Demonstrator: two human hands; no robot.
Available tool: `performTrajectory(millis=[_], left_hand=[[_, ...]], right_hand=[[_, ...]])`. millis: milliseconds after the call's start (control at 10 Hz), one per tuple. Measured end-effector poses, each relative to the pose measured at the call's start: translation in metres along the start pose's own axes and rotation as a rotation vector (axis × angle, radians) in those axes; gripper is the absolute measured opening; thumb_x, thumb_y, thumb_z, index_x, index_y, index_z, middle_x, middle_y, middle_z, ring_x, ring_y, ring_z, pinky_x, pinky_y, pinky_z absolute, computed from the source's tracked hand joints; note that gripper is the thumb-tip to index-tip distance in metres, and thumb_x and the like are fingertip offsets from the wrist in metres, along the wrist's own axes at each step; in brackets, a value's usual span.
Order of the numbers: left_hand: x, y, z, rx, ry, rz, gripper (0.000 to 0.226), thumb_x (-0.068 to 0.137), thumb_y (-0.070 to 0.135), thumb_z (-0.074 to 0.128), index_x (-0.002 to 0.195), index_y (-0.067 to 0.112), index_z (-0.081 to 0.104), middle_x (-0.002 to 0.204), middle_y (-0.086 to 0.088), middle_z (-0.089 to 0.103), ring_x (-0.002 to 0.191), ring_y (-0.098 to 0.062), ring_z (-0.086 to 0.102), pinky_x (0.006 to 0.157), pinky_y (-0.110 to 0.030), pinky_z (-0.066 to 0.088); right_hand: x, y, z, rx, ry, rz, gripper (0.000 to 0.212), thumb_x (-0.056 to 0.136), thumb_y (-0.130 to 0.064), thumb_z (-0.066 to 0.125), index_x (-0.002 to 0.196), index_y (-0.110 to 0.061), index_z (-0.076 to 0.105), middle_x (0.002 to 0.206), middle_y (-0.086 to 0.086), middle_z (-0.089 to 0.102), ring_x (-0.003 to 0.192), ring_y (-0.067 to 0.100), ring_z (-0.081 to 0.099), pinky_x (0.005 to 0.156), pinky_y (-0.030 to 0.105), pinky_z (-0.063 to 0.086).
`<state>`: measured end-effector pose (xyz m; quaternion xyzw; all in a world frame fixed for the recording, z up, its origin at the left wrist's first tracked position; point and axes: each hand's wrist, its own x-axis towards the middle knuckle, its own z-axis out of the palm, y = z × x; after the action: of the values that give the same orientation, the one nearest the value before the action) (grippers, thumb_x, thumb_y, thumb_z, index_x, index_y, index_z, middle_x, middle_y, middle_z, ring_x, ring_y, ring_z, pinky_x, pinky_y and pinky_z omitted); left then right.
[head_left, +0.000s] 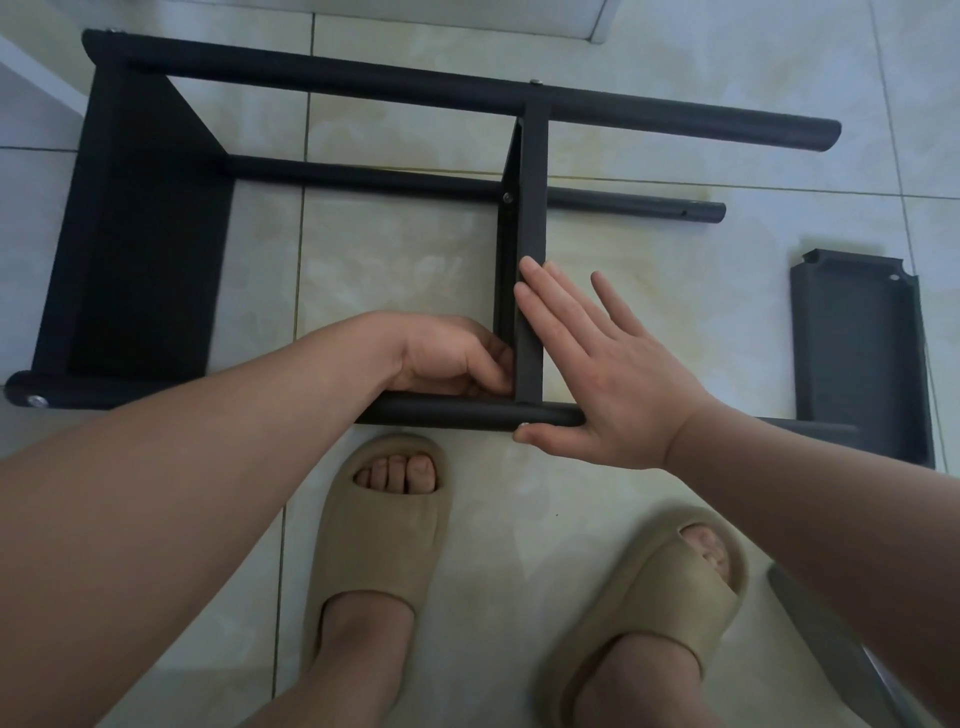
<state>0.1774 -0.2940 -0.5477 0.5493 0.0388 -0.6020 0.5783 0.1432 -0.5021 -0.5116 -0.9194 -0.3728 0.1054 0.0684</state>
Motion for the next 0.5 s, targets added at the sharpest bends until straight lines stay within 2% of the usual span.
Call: performTrajectory(millis=[100,200,400,500], left_hand=[[0.0008,-0.0003,-0.0015,0.001,-0.002,0.012,0.018,0.091,-0.011,0.051,0.098,-0.002,0.065,0.084,-0.013,0.07,0.073,-0.02,0.07,0.068,-0.025,0.056],[0.0001,0.0004,-0.0015,0.012,-0.018,0.013,0.019,0.091,-0.011,0.051,0.097,0.0,0.066,0.084,-0.012,0.072,0.075,-0.02,0.071,0.07,-0.026,0.056],[0.0008,-0.0004,-0.0009,0.046,0.005,0.046,0.022,0.09,-0.013,0.051,0.102,-0.001,0.066,0.097,-0.019,0.069,0.089,-0.029,0.069,0.084,-0.035,0.055],[0.001,-0.0018,-0.0012,0.033,0.007,0.04,0.022,0.089,-0.012,0.052,0.102,0.0,0.065,0.094,-0.016,0.07,0.086,-0.026,0.07,0.077,-0.03,0.056]], right_hand=[[0.0003,-0.0003,-0.0001,-0.001,-0.005,-0.001,0.107,0.089,-0.077,0.037,0.161,-0.002,0.011,0.17,0.012,0.002,0.157,0.027,0.003,0.126,0.054,0.01],[0.0003,-0.0002,0.0001,-0.002,-0.014,0.0,0.107,0.089,-0.077,0.036,0.161,-0.002,0.011,0.17,0.012,0.001,0.157,0.027,0.002,0.126,0.054,0.01],[0.0006,-0.0006,-0.001,0.007,-0.017,0.001,0.107,0.088,-0.077,0.036,0.16,-0.002,0.011,0.17,0.012,0.001,0.157,0.027,0.002,0.126,0.054,0.01],[0.0005,-0.0007,-0.0015,0.008,-0.02,0.001,0.107,0.088,-0.077,0.036,0.16,-0.002,0.012,0.17,0.012,0.001,0.157,0.027,0.002,0.126,0.054,0.01]])
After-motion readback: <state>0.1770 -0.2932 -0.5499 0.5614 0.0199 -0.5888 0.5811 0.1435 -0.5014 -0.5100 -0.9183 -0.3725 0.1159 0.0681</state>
